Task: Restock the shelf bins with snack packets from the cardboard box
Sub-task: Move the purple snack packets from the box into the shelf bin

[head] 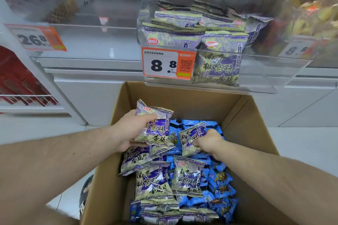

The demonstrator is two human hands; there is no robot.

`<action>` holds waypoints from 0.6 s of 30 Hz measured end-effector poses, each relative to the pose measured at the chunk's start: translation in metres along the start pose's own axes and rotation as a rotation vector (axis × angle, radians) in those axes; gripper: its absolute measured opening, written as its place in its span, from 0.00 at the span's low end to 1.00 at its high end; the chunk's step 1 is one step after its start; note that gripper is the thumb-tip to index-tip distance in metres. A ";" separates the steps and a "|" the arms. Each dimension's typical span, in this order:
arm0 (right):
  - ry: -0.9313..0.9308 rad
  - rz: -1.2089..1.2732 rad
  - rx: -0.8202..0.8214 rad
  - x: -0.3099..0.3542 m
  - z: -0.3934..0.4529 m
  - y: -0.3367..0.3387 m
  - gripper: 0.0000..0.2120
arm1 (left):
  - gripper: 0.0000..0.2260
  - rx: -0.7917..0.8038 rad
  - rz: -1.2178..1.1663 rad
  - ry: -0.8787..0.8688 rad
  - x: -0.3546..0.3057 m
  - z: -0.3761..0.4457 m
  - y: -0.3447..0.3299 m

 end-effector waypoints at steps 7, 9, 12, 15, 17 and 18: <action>0.302 0.481 0.105 -0.017 -0.101 0.049 0.22 | 0.25 -0.078 -0.073 0.069 -0.007 -0.006 -0.028; 0.343 0.571 0.160 -0.017 -0.120 0.048 0.25 | 0.22 -0.039 -0.085 0.075 -0.005 -0.013 -0.042; 0.390 0.613 0.217 -0.005 -0.139 0.040 0.32 | 0.16 0.091 -0.187 0.038 -0.007 -0.024 -0.063; 0.431 0.578 0.214 0.009 -0.154 0.036 0.38 | 0.19 0.234 -0.385 -0.031 -0.020 -0.038 -0.073; 0.447 0.523 0.200 0.016 -0.164 0.041 0.40 | 0.23 0.285 -0.394 -0.084 -0.032 -0.050 -0.073; 0.464 0.472 0.198 0.019 -0.168 0.044 0.37 | 0.23 0.271 -0.359 -0.128 -0.035 -0.051 -0.071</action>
Point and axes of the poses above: each hand's wrist, its own z-axis towards the middle knuckle, its own y-axis out of the back of the hand, x = y × z, the point moved 2 cm from there along z, towards the middle knuckle, and after that the axes turned 5 degrees about x, right-handed, at the moved point
